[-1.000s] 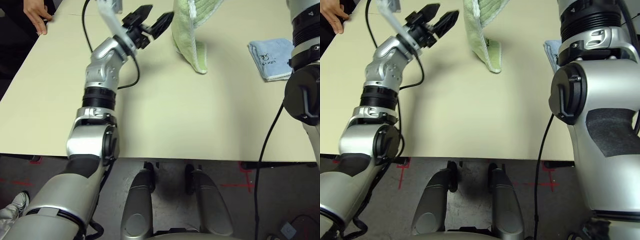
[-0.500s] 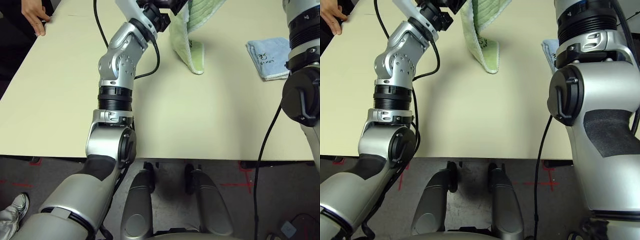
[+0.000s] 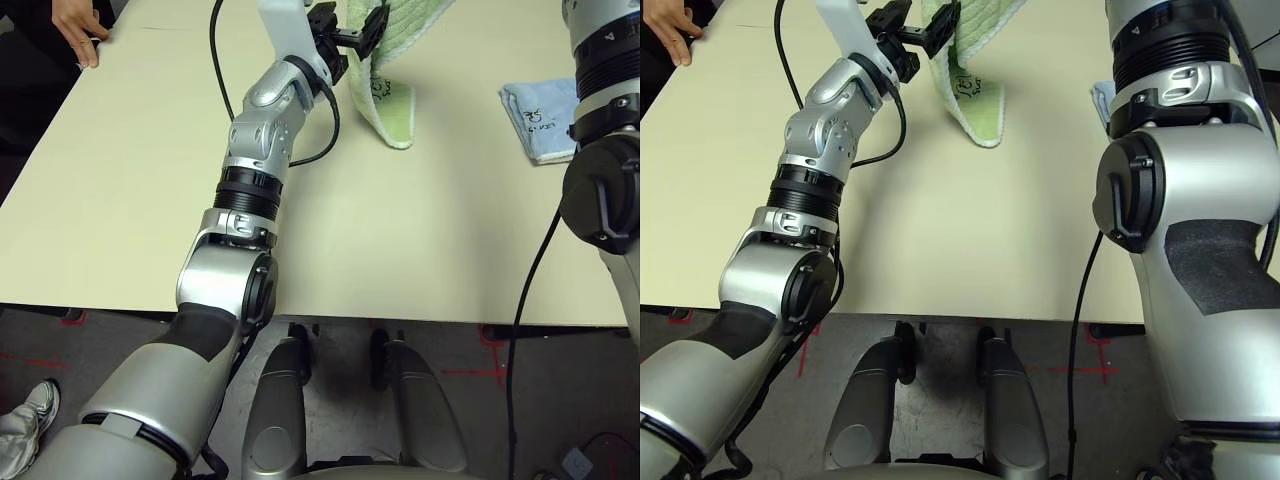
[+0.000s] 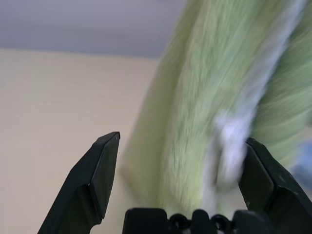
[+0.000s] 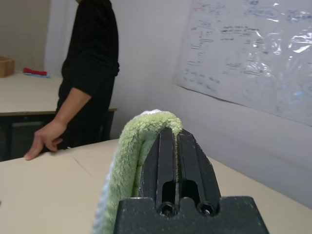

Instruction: Fold the towel and set it aside.

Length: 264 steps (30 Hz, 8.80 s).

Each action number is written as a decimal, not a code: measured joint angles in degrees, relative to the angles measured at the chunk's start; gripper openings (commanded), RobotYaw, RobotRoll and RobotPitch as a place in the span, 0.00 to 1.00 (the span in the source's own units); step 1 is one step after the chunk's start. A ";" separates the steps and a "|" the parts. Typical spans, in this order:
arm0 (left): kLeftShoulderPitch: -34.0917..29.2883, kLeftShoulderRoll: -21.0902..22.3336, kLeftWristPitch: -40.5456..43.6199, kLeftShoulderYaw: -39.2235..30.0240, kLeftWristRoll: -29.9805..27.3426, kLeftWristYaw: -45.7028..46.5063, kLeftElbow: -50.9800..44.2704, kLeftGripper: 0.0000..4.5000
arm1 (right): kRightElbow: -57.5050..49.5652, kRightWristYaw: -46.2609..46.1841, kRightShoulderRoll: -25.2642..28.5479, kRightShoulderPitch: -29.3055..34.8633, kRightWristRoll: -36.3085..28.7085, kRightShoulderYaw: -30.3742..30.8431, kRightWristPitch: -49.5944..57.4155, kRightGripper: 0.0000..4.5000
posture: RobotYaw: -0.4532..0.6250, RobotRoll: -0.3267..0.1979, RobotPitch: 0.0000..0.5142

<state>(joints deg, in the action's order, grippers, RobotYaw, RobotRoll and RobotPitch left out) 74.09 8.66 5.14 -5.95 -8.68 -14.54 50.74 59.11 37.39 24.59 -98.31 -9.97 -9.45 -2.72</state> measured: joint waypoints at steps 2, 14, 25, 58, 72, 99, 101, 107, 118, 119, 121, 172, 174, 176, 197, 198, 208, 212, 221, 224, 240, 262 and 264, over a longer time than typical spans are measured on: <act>-0.50 2.69 -1.99 0.30 1.72 0.19 3.29 1.00 | 0.70 -0.12 1.59 0.00 -0.01 -0.21 0.00 0.00 | 0.44 0.62 0.58; -7.07 13.13 -8.77 2.32 4.78 -14.29 6.74 1.00 | 1.60 4.62 7.43 0.56 -2.05 -2.74 -0.90 0.00 | 0.44 0.62 0.56; -6.84 10.34 -10.86 1.95 3.79 -20.31 9.53 1.00 | 2.75 4.92 7.17 1.12 -2.15 -3.46 -0.92 0.00 | 0.44 0.62 0.55; -0.43 8.02 -7.13 -7.75 2.90 -14.42 22.39 0.01 | 1.60 6.29 6.35 1.13 -2.64 -3.48 0.31 0.00 | 0.40 0.62 0.56; 6.85 27.55 -0.41 -9.42 0.95 -22.92 14.65 0.01 | 3.46 6.85 14.77 17.48 -3.55 -6.07 6.03 0.00 | 0.49 0.62 0.61; 9.58 31.97 21.46 -0.06 4.46 -34.08 17.69 0.01 | 8.76 24.66 19.72 17.66 3.51 4.99 28.17 0.00 | 0.48 0.62 0.73; 9.70 30.40 20.03 -0.31 4.93 -28.83 19.13 0.01 | 10.61 15.48 17.49 17.48 5.51 4.79 20.35 0.00 | 0.48 0.62 0.73; 16.98 25.08 -5.36 -6.85 3.54 -8.26 22.49 0.01 | 14.34 -8.99 12.44 7.81 3.13 -4.12 -4.85 0.00 | 0.50 0.62 0.73; 6.99 27.97 0.46 -3.22 4.63 -24.81 21.28 0.01 | 13.95 11.08 14.38 18.00 2.48 -3.47 -3.13 0.00 | 0.48 0.62 0.77; 5.58 28.16 3.34 -1.56 5.77 -26.58 21.44 0.01 | 13.87 13.51 14.26 19.68 2.78 -2.56 -0.82 0.00 | 0.48 0.62 0.77; 3.47 28.74 9.04 2.20 7.97 -30.82 20.41 0.01 | 13.18 20.36 13.87 23.30 2.84 -1.09 6.30 0.00 | 0.48 0.62 0.78; 3.62 54.64 16.57 48.88 -11.34 -77.54 -3.11 0.00 | 3.82 54.54 25.14 43.67 0.32 7.12 -27.96 0.18 | 0.48 0.62 0.76; 3.62 54.65 16.79 48.89 -11.64 -77.54 -3.17 0.00 | 3.37 54.58 25.54 43.65 -0.55 7.66 -23.56 0.33 | 0.48 0.62 0.75; 3.62 54.66 17.05 48.91 -11.88 -77.54 -3.17 0.00 | 2.71 54.62 26.27 43.34 -1.58 7.72 -15.56 0.49 | 0.48 0.62 0.75; 1.79 54.64 20.24 48.55 -13.14 -77.53 -7.57 0.00 | -3.92 49.00 23.62 36.50 -5.14 16.35 20.45 0.99 | 0.50 0.62 0.75; 1.57 54.64 20.41 48.47 -13.17 -77.53 -7.62 0.00 | -3.99 49.82 23.74 36.71 -4.20 16.39 19.33 0.99 | 0.50 0.62 0.74; 0.46 54.86 21.20 47.48 -13.31 -77.53 -9.52 0.00 | -1.60 54.35 26.10 36.20 -1.26 14.23 13.39 0.99 | 0.49 0.62 0.72; 0.07 54.86 21.20 47.04 -13.29 -77.53 -9.52 0.00 | -0.35 54.50 27.24 35.72 -0.34 14.26 10.16 0.99 | 0.49 0.62 0.72; -0.36 54.81 21.49 46.61 -13.20 -77.53 -9.71 0.00 | 1.85 54.65 25.77 36.14 3.83 18.31 0.32 0.99 | 0.50 0.62 0.73; -0.40 54.80 21.72 46.58 -13.14 -77.53 -9.74 0.00 | 2.32 54.65 24.59 35.31 5.04 18.29 -1.14 0.87 | 0.50 0.62 0.73; -0.54 54.54 22.77 44.76 -11.62 -77.53 -9.56 0.00 | 1.35 54.38 25.28 34.16 -0.30 16.81 -0.48 0.00 | 0.48 0.62 0.71; 10.65 32.71 2.01 21.59 -2.61 -29.72 16.75 0.00 | 8.51 10.43 14.27 23.77 5.86 6.26 -8.29 0.00 | 0.48 0.62 0.71; 14.05 31.20 -3.82 17.53 -1.48 -20.82 19.57 0.00 | 10.91 -0.95 13.36 18.67 6.86 4.48 -12.62 0.00 | 0.48 0.62 0.71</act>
<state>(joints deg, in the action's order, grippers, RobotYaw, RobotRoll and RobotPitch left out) 88.14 39.86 1.32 11.58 -10.16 -35.36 70.31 70.02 36.45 37.95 -79.64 -3.11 -4.97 -15.34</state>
